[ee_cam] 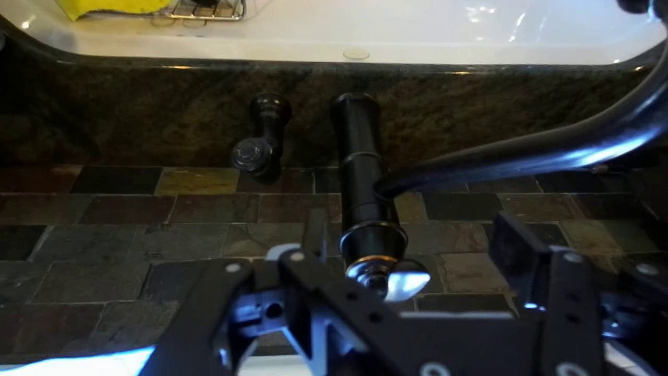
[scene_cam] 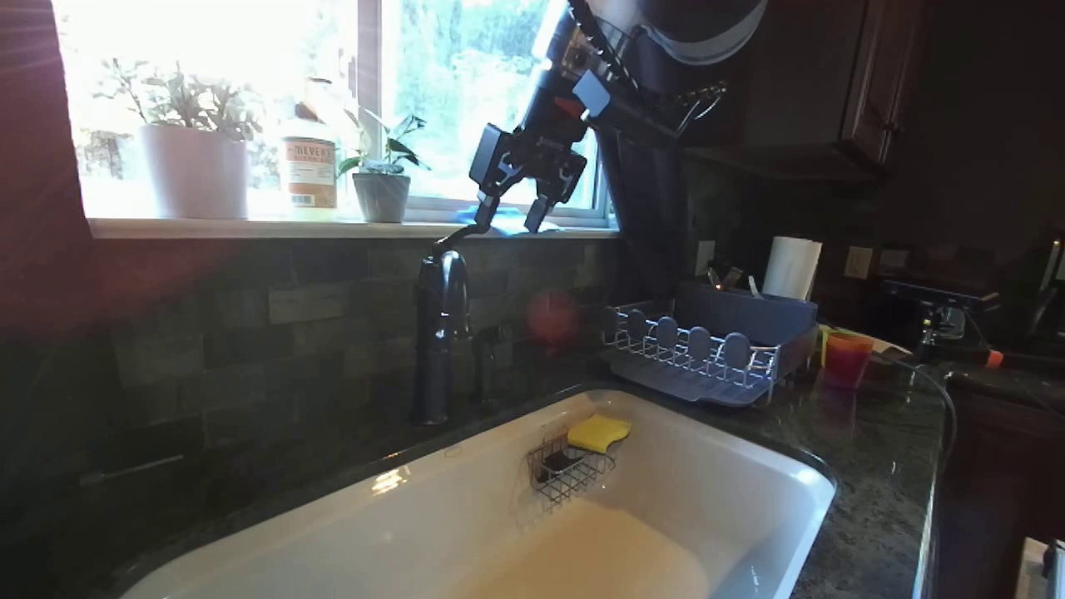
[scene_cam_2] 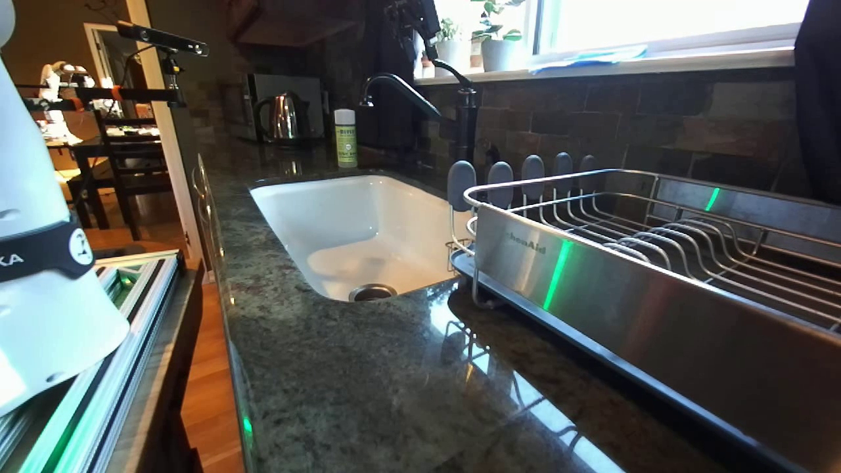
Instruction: Move the faucet to the left then push the faucet handle upwards.
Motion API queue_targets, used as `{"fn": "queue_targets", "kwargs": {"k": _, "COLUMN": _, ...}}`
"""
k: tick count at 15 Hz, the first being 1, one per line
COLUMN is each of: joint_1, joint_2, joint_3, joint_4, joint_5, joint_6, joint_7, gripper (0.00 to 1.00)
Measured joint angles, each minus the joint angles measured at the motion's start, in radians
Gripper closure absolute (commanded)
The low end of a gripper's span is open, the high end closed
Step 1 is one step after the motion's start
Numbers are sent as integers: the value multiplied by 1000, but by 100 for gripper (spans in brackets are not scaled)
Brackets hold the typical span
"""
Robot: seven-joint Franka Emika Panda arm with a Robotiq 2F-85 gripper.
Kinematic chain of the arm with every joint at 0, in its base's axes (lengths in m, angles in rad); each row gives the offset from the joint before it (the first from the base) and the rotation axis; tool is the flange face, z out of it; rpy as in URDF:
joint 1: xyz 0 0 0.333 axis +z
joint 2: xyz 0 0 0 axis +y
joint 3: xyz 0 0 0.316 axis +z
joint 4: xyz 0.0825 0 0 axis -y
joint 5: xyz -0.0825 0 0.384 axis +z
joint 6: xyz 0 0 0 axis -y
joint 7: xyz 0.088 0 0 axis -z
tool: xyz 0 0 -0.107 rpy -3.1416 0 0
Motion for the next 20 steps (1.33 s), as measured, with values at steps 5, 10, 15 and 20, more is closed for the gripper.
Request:
{"fn": "queue_targets", "kwargs": {"k": 5, "joint_1": -10, "joint_2": 48, "joint_3": -1, "joint_4": 1, "joint_5": -71, "joint_6": 117, "joint_7": 7, "gripper": 48}}
{"fn": "queue_targets", "kwargs": {"k": 10, "joint_1": -10, "joint_2": 85, "joint_3": -4, "joint_4": 2, "joint_5": -106, "joint_6": 217, "joint_7": 20, "gripper": 61}}
{"fn": "queue_targets", "kwargs": {"k": 15, "joint_1": -13, "joint_2": 100, "joint_3": -5, "joint_4": 8, "joint_5": -172, "joint_6": 250, "joint_7": 75, "gripper": 79}}
{"fn": "queue_targets", "kwargs": {"k": 20, "joint_1": -18, "joint_2": 100, "joint_3": -7, "joint_4": 22, "joint_5": -257, "joint_6": 250, "joint_7": 150, "gripper": 95}}
